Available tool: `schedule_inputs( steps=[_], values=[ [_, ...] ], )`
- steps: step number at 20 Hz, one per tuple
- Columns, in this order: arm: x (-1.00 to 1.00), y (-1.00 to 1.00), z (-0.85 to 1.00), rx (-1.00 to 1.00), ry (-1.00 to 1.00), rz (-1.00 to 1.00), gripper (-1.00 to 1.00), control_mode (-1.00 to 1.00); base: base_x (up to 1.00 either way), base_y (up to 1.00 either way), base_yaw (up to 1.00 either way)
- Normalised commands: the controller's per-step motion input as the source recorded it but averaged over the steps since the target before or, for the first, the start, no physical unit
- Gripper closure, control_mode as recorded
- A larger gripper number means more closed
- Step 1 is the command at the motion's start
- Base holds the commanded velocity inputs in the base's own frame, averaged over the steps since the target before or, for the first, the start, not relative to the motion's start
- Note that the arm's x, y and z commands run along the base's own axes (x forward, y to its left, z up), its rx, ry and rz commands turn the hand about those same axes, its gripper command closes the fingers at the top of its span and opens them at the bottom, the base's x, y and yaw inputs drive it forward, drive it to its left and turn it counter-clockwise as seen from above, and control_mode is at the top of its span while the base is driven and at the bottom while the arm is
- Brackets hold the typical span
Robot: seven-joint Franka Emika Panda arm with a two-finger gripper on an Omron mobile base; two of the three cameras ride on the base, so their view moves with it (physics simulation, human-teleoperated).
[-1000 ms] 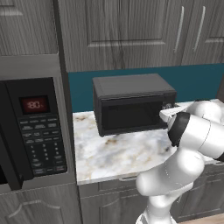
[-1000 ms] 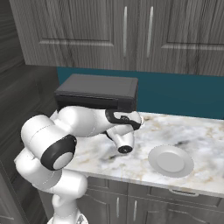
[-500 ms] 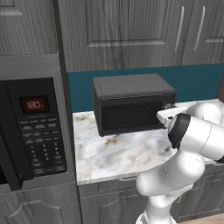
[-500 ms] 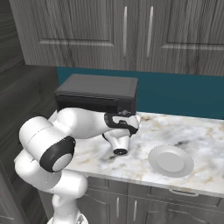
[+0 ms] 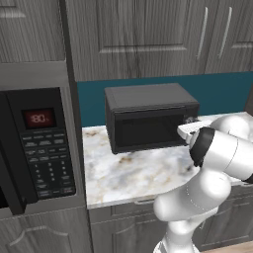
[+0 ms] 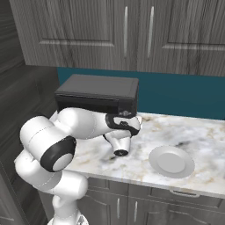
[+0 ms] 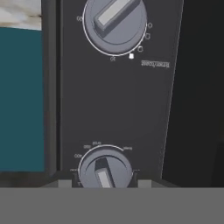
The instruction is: Pull the toaster oven rack outwards. Pick up the baguette from the plate and place it on the toaster oven rack. Close the toaster oven door fully and set the temperature to the lowest setting.
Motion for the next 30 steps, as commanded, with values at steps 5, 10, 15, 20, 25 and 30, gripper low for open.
schedule_inputs(
  steps=[5, 10, 15, 20, 25, 30],
  values=[
    [0.00, 0.01, 0.00, -0.05, 0.00, 0.00, 1.00, -1.00, 0.00, 0.00, 0.00],
    [0.00, 0.00, 0.00, -0.13, -0.09, 0.00, 1.00, -1.00, 0.00, 0.00, 0.00],
    [0.00, 0.00, 0.00, -0.19, -0.06, 0.00, 1.00, -1.00, 0.00, 0.00, 0.00],
    [0.02, 0.00, 0.00, -0.14, 0.00, 0.00, 1.00, -1.00, 0.00, 0.00, 0.00],
    [0.00, 0.00, 0.00, -0.11, 0.00, -0.01, 1.00, -1.00, 0.00, 0.00, 0.00],
    [0.00, -0.01, 0.00, -0.11, 0.00, -0.03, 1.00, -1.00, 0.00, 0.00, 0.00]
  ],
)
